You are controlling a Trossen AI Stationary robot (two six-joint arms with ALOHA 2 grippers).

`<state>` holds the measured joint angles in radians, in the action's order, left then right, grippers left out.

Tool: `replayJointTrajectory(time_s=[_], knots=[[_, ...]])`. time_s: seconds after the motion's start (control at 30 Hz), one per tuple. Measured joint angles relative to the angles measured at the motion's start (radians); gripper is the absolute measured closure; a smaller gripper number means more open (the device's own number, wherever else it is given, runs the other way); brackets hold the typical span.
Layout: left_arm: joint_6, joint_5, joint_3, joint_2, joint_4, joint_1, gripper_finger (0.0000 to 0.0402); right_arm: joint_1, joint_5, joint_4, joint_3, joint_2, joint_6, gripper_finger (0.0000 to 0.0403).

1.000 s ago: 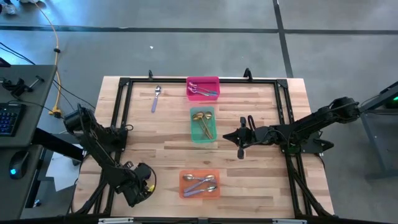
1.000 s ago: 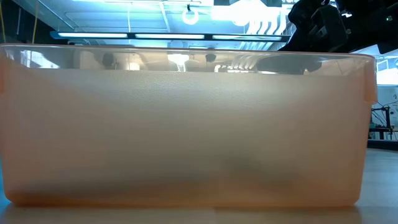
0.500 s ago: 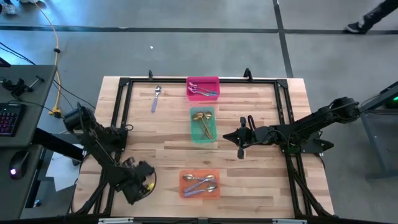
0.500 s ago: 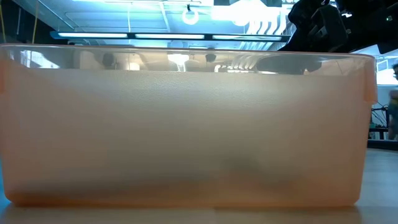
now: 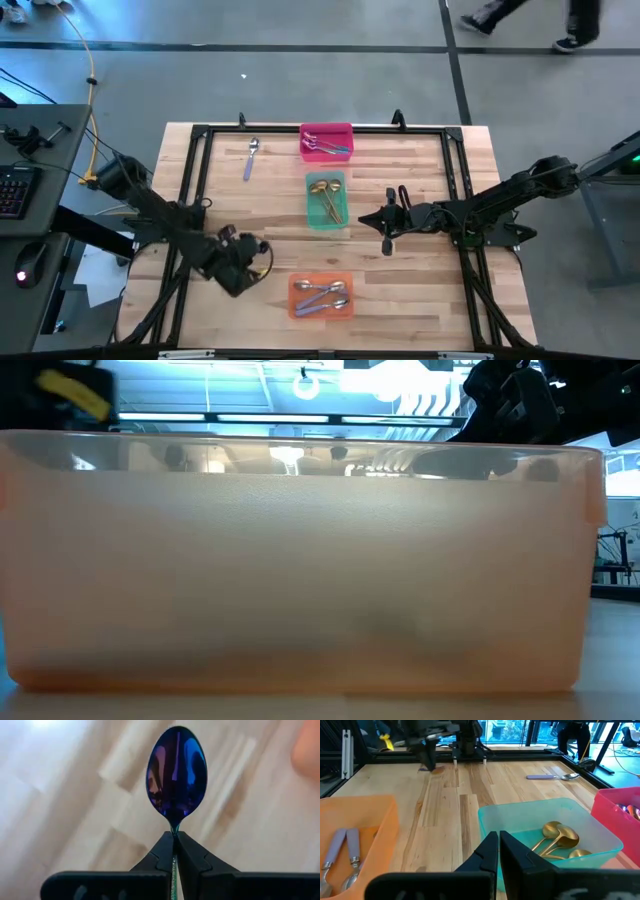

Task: Sort silverware by color (type)
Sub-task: Put the blue spoon into the red bin

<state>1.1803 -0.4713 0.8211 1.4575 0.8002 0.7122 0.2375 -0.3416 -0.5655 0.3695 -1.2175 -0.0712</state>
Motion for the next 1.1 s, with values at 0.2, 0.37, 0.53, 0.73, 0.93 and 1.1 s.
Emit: replayJointTrajectory(time_s=[0.2, 0.37, 0.53, 0.73, 0.93, 1.1], knots=[[-0.255, -0.031, 0.001, -0.098, -0.010, -0.193, 0.0401, 0.000, 0.000, 0.000, 0.000, 0.000, 0.000, 0.0402], [-0.566, 0.024, 0.001, -0.145, -0.079, -0.437, 0.0401, 0.000, 0.000, 0.000, 0.000, 0.000, 0.001, 0.0402], [-0.913, 0.144, 0.002, -0.147, -0.215, -0.702, 0.0401, 0.000, 0.000, 0.000, 0.000, 0.000, 0.001, 0.0402], [-1.241, 0.327, 0.038, -0.109, -0.392, -0.952, 0.0401, -0.002, 0.000, 0.007, 0.000, 0.000, 0.008, 0.0402], [-1.461, 0.402, 0.222, 0.016, -0.382, -1.100, 0.0401, -0.006, -0.003, 0.007, 0.000, 0.000, 0.028, 0.0402], [-1.614, 0.445, 0.432, 0.178, -0.322, -1.171, 0.0401, -0.033, -0.006, 0.007, 0.000, 0.000, 0.078, 0.0402]])
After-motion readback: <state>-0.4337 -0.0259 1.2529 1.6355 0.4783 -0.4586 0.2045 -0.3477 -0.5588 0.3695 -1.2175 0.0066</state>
